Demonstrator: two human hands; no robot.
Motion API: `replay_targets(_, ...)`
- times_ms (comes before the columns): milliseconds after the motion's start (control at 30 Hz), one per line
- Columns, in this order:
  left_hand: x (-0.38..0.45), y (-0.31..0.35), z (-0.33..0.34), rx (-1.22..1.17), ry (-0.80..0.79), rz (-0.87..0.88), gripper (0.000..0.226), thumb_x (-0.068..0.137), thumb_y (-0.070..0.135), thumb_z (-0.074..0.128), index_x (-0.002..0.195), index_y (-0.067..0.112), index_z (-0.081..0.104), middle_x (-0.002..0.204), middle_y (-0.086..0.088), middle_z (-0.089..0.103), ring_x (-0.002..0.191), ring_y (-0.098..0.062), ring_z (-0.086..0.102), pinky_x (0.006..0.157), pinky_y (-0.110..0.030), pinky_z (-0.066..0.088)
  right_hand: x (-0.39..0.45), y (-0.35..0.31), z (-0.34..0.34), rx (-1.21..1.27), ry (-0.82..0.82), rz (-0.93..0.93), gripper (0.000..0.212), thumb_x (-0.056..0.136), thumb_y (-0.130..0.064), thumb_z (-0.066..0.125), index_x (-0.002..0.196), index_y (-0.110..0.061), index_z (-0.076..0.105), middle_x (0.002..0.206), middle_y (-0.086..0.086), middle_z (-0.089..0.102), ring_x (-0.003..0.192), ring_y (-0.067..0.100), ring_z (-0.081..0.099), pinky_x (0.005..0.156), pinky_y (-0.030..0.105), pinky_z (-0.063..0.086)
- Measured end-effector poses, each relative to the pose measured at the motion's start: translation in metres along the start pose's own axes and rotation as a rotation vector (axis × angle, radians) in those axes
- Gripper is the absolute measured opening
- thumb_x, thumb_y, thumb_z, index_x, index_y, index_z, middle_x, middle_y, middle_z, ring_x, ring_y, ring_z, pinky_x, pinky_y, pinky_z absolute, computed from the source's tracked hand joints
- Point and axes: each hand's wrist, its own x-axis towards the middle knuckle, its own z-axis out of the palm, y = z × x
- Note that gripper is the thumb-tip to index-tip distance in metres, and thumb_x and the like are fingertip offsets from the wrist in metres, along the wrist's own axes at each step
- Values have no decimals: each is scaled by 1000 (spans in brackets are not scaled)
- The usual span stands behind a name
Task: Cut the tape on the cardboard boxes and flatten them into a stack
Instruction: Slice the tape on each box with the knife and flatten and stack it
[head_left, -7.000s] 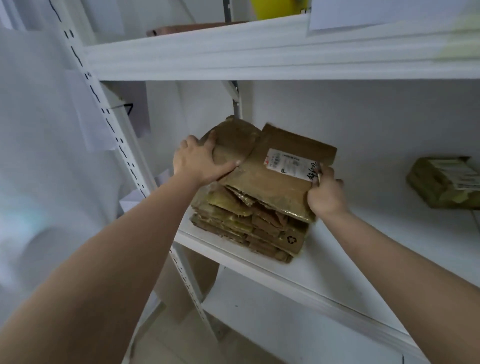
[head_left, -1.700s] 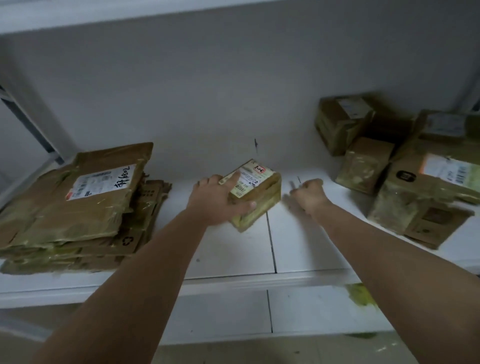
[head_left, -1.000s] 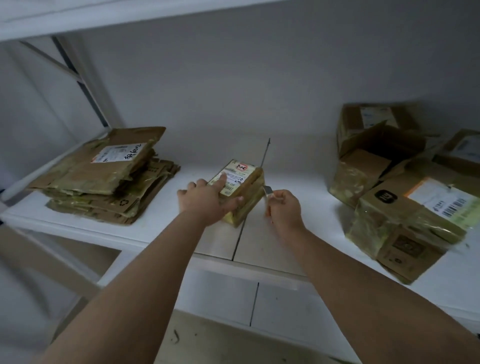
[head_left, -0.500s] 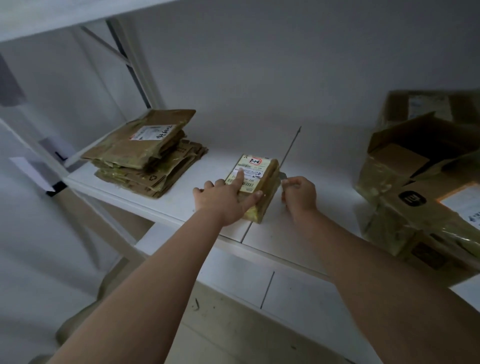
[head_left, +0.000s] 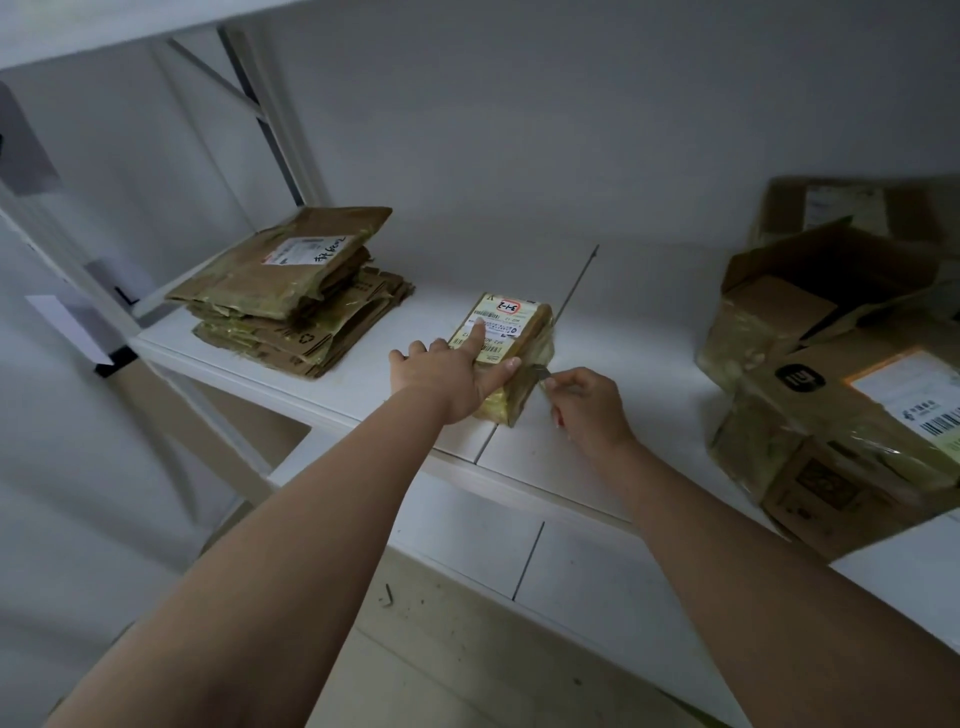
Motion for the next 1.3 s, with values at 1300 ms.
replay_targets(1300, -14, 5, -14, -110, -7, -26, 90, 78, 86, 23, 147, 28, 30, 119, -5, 60, 107, -25, 58, 79, -36, 40, -57, 9, 5, -779, -8, -442, 18, 99, -18, 35, 111, -6, 39, 91, 11, 65, 81, 40, 61, 59, 31, 32)
